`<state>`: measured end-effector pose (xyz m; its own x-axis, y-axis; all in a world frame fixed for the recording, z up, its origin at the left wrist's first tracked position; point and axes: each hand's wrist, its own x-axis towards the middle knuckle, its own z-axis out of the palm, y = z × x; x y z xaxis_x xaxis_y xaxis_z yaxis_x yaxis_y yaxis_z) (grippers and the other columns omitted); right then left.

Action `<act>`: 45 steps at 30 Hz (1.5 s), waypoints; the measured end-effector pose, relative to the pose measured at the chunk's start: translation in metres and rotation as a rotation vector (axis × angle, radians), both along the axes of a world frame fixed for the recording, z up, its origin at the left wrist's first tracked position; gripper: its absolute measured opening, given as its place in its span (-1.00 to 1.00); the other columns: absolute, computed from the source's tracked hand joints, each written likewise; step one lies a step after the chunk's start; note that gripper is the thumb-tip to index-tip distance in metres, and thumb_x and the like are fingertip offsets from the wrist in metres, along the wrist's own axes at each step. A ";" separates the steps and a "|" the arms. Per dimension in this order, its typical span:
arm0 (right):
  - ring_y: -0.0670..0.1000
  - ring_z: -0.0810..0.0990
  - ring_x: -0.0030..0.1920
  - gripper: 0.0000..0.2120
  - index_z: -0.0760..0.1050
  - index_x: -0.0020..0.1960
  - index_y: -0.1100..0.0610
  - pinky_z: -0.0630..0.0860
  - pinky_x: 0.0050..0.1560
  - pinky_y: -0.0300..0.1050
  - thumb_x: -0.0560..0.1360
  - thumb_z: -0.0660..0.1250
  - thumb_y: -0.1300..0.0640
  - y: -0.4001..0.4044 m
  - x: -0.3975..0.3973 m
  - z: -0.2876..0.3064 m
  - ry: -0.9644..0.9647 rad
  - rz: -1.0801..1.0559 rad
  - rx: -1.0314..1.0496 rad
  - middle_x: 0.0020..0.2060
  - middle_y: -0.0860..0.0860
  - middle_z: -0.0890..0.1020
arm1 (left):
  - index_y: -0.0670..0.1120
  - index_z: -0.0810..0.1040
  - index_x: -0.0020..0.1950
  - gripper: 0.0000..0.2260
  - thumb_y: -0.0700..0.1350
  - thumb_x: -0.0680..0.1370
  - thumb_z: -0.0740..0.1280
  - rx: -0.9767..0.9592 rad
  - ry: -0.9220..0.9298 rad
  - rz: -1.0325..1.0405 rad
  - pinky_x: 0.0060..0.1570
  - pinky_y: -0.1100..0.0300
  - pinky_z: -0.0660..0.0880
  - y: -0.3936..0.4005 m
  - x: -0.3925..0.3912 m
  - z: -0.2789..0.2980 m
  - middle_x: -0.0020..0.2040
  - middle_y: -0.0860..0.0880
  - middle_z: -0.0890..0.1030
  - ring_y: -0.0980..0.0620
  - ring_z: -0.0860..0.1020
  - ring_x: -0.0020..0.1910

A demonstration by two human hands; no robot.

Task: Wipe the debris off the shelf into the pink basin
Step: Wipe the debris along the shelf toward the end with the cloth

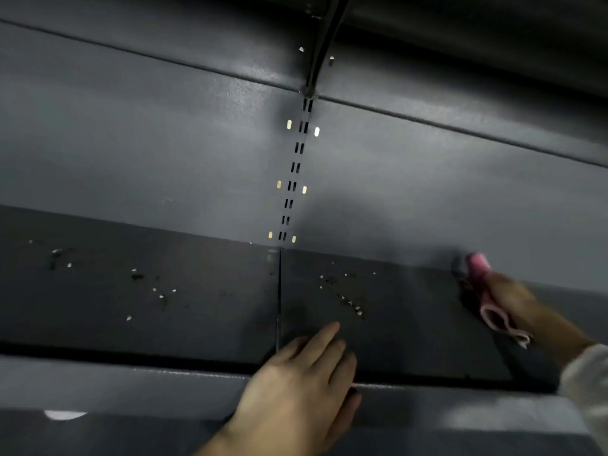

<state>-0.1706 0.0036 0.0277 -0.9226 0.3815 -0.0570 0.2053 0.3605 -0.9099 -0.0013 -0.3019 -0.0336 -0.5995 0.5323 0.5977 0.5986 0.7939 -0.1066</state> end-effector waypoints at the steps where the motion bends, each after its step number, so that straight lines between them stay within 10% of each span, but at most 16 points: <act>1: 0.39 0.34 0.31 -0.54 0.30 0.35 0.34 0.20 0.41 0.25 0.59 0.11 0.04 -0.007 -0.004 -0.010 0.020 0.069 0.097 0.32 0.36 0.39 | 0.00 0.70 -0.10 -0.66 0.12 0.41 0.20 -0.002 0.001 -0.002 -0.08 0.31 0.59 0.000 -0.001 -0.001 -0.08 0.08 0.72 0.10 0.63 0.11; 7: 0.25 0.47 0.26 -0.64 0.37 0.33 0.24 0.40 0.22 0.12 0.60 0.06 0.12 -0.105 -0.023 -0.020 0.008 0.321 0.550 0.28 0.25 0.49 | 0.01 0.69 -0.08 -0.67 0.13 0.44 0.20 -0.019 0.009 0.022 -0.04 0.30 0.58 0.001 -0.002 0.000 -0.06 0.09 0.71 0.10 0.62 0.14; 14: 0.23 0.54 0.15 -0.68 0.48 0.13 0.33 0.41 0.18 -0.02 0.60 0.02 0.18 -0.211 0.002 -0.020 0.245 0.545 0.511 0.14 0.30 0.58 | -0.03 0.70 -0.09 -0.67 0.09 0.42 0.20 -0.042 0.037 0.037 -0.08 0.28 0.59 -0.001 0.001 0.004 -0.11 0.03 0.71 0.03 0.64 0.11; 23: -0.06 0.68 -0.10 -0.61 0.59 0.12 0.00 0.61 -0.06 -0.15 0.51 0.02 0.09 -0.085 0.010 0.014 0.274 0.365 0.371 0.08 0.03 0.66 | -0.09 0.71 -0.07 -0.58 0.11 0.43 0.14 -0.120 0.082 0.179 -0.05 0.17 0.59 -0.045 0.009 0.014 -0.06 0.00 0.72 0.00 0.64 0.11; 29: 0.18 0.34 0.39 -0.63 0.37 0.34 0.19 0.23 0.38 -0.06 0.61 0.02 0.10 -0.029 0.024 -0.019 -0.101 0.341 0.840 0.43 0.16 0.33 | -0.11 0.71 -0.09 -0.57 0.09 0.43 0.13 -0.148 0.105 0.239 -0.08 0.16 0.60 -0.081 0.017 0.012 -0.06 -0.02 0.73 -0.02 0.65 0.10; 36: 0.20 0.41 0.32 -0.68 0.46 0.26 0.24 0.14 0.17 -0.23 0.61 0.06 0.19 -0.146 0.059 -0.016 0.049 0.380 0.845 0.33 0.23 0.45 | -0.11 0.71 -0.09 -0.61 0.07 0.45 0.16 -0.086 0.115 0.151 -0.07 0.18 0.61 -0.118 0.024 0.011 -0.07 -0.03 0.72 -0.03 0.65 0.09; 41: 0.19 0.58 0.09 -0.70 0.50 0.13 0.31 0.46 0.12 -0.04 0.58 0.07 0.19 -0.246 0.075 -0.019 0.103 0.368 0.685 0.07 0.24 0.61 | -0.13 0.70 -0.08 -0.61 0.04 0.48 0.15 -0.040 0.113 0.093 -0.10 0.18 0.61 -0.157 0.031 0.007 -0.09 -0.04 0.72 -0.04 0.65 0.08; 45: -0.10 0.59 -0.05 -0.71 0.53 0.09 0.34 0.42 -0.06 -0.52 0.57 0.07 0.27 -0.299 0.077 -0.018 0.209 0.342 0.542 -0.04 0.08 0.62 | -0.12 0.71 -0.09 -0.46 0.06 0.61 -0.03 -0.013 0.095 0.105 -0.11 0.19 0.61 -0.173 0.033 0.005 -0.10 -0.01 0.73 -0.01 0.66 0.07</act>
<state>-0.0934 -0.2955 0.0095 -0.9674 -0.0099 0.2531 -0.1626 0.7906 -0.5904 0.0313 -0.4747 -0.0284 -0.5929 0.4779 0.6482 0.4992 0.8497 -0.1698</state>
